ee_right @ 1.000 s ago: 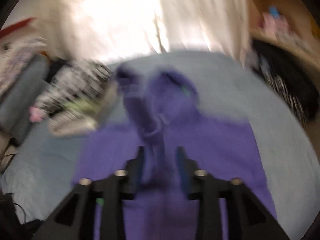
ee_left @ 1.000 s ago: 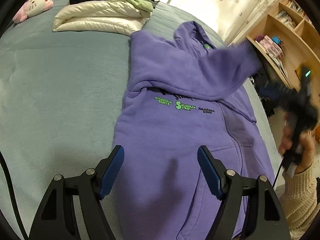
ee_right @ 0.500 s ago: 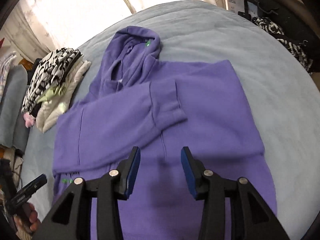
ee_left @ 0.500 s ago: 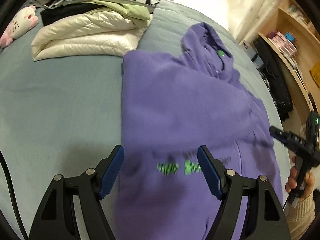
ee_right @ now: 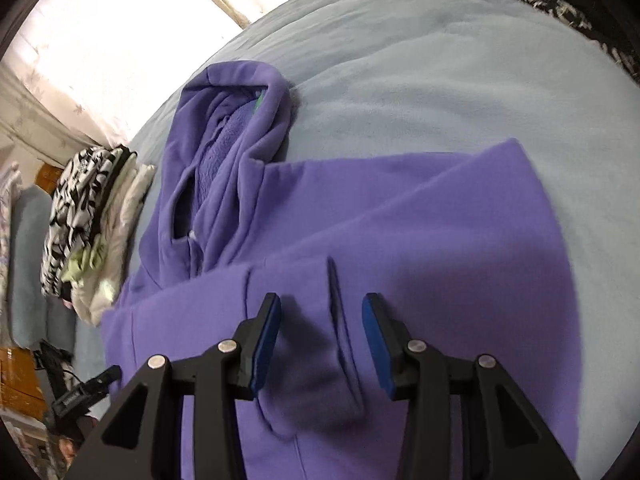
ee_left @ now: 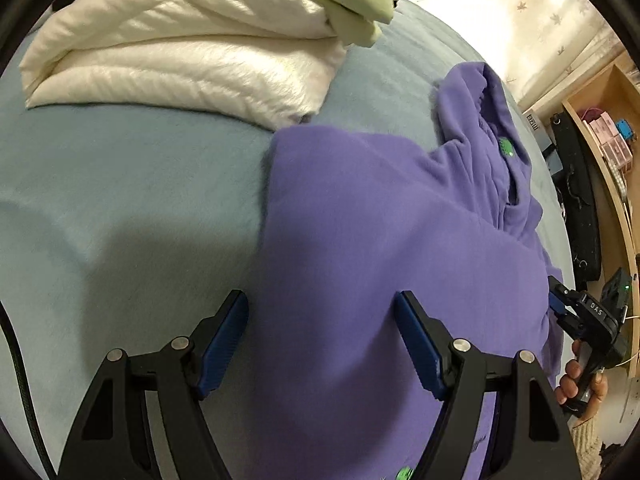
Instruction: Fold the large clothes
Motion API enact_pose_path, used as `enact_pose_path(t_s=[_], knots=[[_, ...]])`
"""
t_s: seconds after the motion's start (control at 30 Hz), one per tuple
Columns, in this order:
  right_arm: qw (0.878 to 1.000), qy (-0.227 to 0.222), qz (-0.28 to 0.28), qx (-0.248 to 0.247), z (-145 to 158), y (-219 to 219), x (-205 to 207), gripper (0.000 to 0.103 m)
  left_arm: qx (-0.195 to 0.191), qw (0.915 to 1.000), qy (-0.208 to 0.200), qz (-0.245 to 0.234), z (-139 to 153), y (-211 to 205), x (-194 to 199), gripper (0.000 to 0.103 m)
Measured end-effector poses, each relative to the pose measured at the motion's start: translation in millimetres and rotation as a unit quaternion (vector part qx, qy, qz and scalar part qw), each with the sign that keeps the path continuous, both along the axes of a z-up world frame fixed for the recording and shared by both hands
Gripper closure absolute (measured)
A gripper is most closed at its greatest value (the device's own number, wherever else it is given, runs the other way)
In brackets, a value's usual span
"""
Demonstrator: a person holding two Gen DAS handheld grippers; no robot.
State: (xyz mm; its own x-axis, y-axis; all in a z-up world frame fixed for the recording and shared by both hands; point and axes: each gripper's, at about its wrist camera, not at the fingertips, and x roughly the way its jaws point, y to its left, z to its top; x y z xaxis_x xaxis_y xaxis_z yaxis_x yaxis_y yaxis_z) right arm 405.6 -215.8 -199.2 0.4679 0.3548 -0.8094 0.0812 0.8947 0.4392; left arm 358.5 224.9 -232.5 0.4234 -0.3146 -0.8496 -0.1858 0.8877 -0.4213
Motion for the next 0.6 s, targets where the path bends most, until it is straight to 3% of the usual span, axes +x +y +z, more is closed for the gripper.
enact_pose_path(t_s=[0.07, 0.13, 0.2, 0.27, 0.4, 0.47, 0.5, 0.53, 0.6], knots=[[1.000, -0.010, 0.008, 0.002, -1.5, 5.0, 3.7, 0.060, 0.002, 1.0000, -0.006, 0.004, -0.6, -4.1, 6.0, 0.029], [0.999, -0.019, 0.021, -0.016, -0.1, 13.3, 3.7, 0.061, 0.012, 0.9997, -0.019, 0.010, 1.3, -9.4, 8.7, 0.047], [0.997, -0.035, 0.051, -0.046, 4.0, 25.8, 1.4, 0.095, 0.032, 0.9991, -0.026, 0.010, 4.7, -18.0, 11.6, 0.075], [0.994, -0.062, 0.058, -0.076, 14.9, 33.2, -6.5, 0.096, 0.056, 0.9969, -0.055, 0.010, 15.4, -23.8, 5.8, 0.084], [0.986, -0.136, 0.040, -0.084, 39.4, 29.6, -20.9, 0.097, 0.131, 0.9855, -0.108, -0.004, 30.1, -40.8, -4.8, 0.084], [0.987, -0.107, 0.035, -0.113, 23.8, 31.9, -11.8, 0.096, 0.156, 0.9832, -0.094, -0.008, 19.7, -46.2, -0.9, 0.081], [0.988, -0.084, 0.038, -0.124, 12.8, 34.0, -7.0, 0.096, 0.165, 0.9825, -0.087, -0.006, 15.7, -46.0, 0.6, 0.072], [0.987, -0.063, 0.040, -0.139, 1.7, 36.0, -3.7, 0.092, 0.169, 0.9822, -0.082, -0.003, 13.4, -45.1, 1.8, 0.069], [0.987, -0.062, 0.035, -0.144, -0.8, 35.7, -6.7, 0.090, 0.157, 0.9845, -0.077, 0.004, 15.1, -39.1, 1.0, 0.064]])
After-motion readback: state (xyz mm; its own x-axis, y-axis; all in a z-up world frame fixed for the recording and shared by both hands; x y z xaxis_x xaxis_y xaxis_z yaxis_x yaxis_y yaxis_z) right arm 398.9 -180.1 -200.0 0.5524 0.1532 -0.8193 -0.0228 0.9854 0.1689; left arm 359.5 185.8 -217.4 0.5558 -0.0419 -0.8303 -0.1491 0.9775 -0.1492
